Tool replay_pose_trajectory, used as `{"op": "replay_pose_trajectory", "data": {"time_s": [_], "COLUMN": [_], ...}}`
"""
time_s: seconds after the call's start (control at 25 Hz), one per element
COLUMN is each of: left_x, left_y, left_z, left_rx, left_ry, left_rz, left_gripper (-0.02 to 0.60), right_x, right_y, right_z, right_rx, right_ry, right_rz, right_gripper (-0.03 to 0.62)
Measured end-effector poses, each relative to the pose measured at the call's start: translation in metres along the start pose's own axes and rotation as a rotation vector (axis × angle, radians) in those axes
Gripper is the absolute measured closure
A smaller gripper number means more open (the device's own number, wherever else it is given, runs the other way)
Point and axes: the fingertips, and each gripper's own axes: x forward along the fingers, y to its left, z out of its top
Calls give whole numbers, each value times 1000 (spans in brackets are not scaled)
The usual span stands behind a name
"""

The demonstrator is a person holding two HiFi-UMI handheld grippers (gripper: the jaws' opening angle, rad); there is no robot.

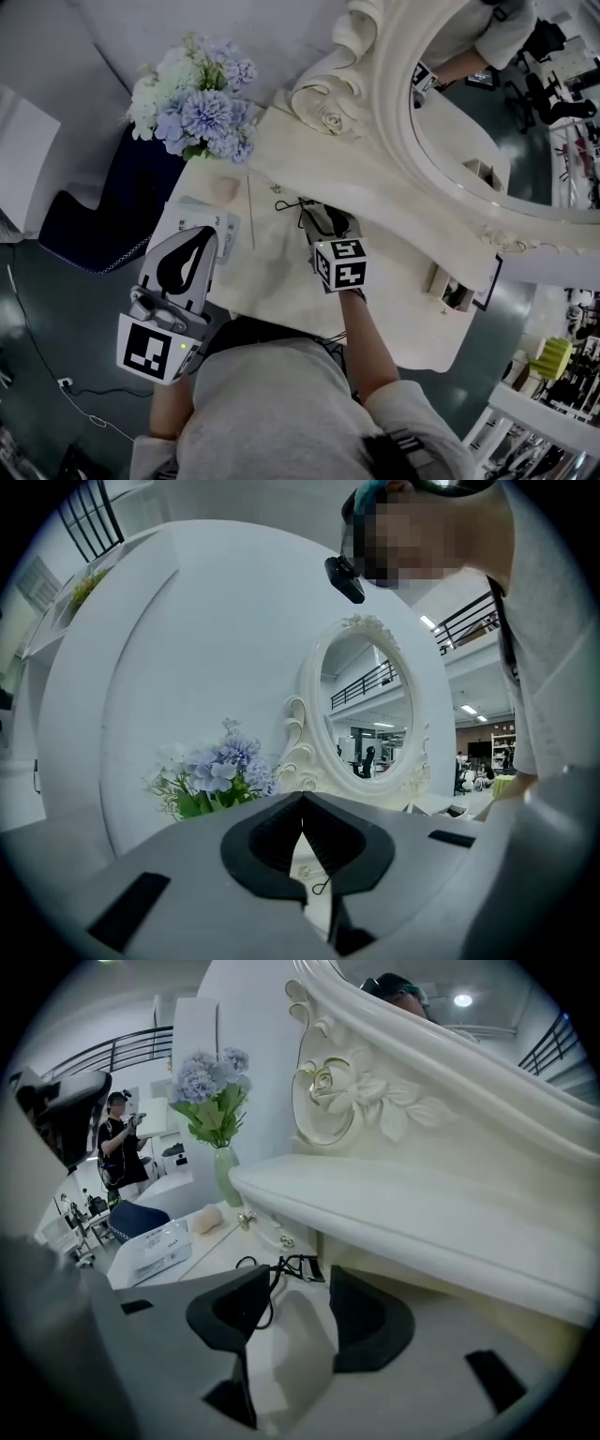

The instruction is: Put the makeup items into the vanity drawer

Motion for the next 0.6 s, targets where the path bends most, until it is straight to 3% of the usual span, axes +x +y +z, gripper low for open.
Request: {"op": "replay_pose_trajectory", "data": {"time_s": [0.36, 0.48, 0.6], "left_x": [-5, -6, -6], "left_y": [5, 5, 4], "left_z": [1, -1, 0], "left_rx": [7, 3, 4], "left_ry": [8, 12, 7], "left_rz": [26, 31, 27], "left_gripper": [566, 566, 566], "right_x": [12, 8, 6], "right_y": [-1, -2, 2], "right_z": [1, -1, -4], "right_rx": [-59, -81, -88], "right_ry": [18, 29, 35], "right_rz": [-10, -39, -36], "right_gripper": [404, 513, 520]}}
